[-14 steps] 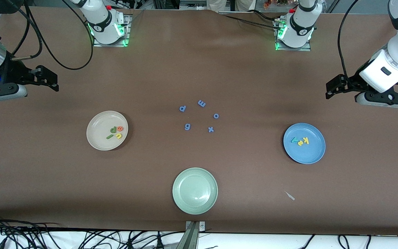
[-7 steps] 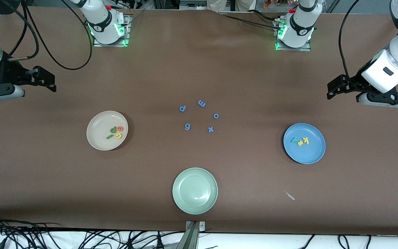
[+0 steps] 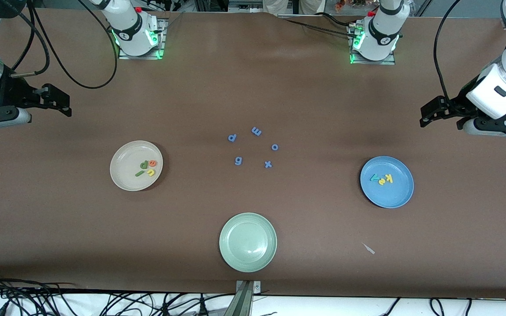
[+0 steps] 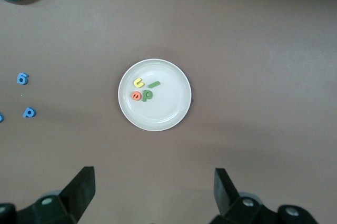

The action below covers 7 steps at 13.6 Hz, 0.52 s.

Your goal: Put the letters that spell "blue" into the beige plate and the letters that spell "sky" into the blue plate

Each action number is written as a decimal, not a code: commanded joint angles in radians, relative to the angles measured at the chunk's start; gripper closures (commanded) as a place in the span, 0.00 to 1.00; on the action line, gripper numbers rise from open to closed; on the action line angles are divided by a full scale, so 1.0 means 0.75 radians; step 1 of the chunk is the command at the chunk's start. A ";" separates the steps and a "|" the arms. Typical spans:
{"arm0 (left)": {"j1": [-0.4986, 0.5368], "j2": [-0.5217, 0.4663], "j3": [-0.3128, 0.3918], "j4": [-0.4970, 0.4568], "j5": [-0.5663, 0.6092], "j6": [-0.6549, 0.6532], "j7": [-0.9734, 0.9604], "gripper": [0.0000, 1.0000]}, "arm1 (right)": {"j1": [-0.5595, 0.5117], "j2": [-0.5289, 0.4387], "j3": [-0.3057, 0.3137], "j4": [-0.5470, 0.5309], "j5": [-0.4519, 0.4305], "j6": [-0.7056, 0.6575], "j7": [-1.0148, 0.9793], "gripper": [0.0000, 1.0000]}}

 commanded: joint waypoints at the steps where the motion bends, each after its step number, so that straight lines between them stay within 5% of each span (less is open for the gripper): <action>1: 0.003 0.018 -0.003 0.044 0.033 -0.040 -0.017 0.00 | -0.002 0.008 0.002 0.026 -0.007 -0.007 -0.019 0.00; 7: 0.003 0.018 -0.003 0.046 0.033 -0.046 -0.017 0.00 | -0.002 0.008 0.002 0.026 -0.009 -0.007 -0.019 0.00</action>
